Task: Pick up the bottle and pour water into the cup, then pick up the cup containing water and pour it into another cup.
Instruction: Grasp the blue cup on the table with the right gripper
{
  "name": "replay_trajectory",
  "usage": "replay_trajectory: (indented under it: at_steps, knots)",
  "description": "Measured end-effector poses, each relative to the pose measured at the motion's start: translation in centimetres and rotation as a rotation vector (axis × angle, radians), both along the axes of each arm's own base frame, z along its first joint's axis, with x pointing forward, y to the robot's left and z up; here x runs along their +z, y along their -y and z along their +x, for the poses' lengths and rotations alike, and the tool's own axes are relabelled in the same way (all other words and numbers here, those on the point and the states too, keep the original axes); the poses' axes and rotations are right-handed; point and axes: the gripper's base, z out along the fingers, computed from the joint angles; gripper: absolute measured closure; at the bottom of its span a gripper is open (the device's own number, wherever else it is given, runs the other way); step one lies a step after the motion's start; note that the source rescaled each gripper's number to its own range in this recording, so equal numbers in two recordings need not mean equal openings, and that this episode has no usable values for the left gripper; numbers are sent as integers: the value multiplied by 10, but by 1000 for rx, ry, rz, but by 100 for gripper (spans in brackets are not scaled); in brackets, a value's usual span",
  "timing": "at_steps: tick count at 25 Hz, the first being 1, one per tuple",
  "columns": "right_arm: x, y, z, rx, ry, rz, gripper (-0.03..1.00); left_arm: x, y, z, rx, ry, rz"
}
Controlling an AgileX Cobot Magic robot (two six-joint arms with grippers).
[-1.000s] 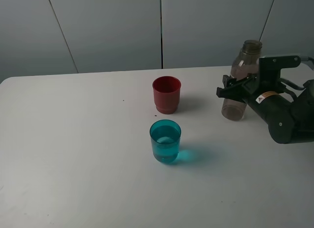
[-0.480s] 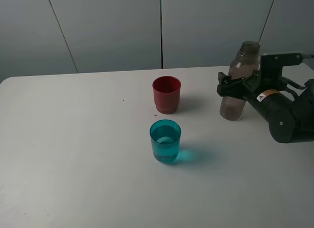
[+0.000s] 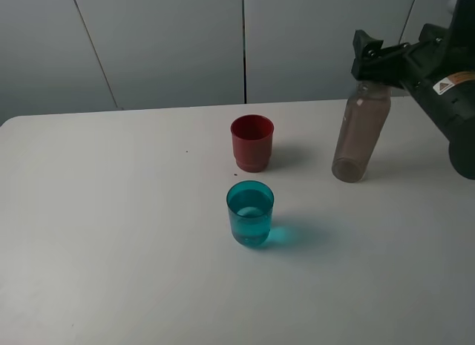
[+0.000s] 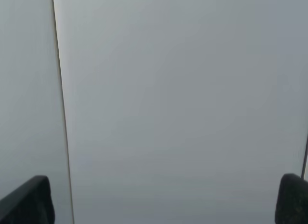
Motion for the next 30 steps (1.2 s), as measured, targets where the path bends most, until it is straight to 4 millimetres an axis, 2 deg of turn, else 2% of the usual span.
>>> replay_trajectory:
  at_steps: [5, 8, 12, 14, 23, 27, 30]
  knots:
    - [43, -5, -26, 128, -19, -48, -3, 0, 0, 0, 0, 0, 0]
    - [58, -14, -47, 281, -71, -91, -3, 0, 0, 0, 0, 0, 0]
    - [68, -20, -73, 428, -117, -115, -3, 0, 0, 0, 0, 0, 0]
    - [62, -21, -83, 466, -134, -114, -3, 0, 0, 0, 0, 0, 0]
    - [-5, -20, -116, 554, -285, -59, -3, 0, 0, 0, -1, 0, 2]
    - [-29, -18, -118, 537, -391, -54, -3, 0, 0, 0, -1, -1, 2]
    - [-44, -19, -116, 554, -450, -111, -3, 0, 0, 0, -1, -1, 2]
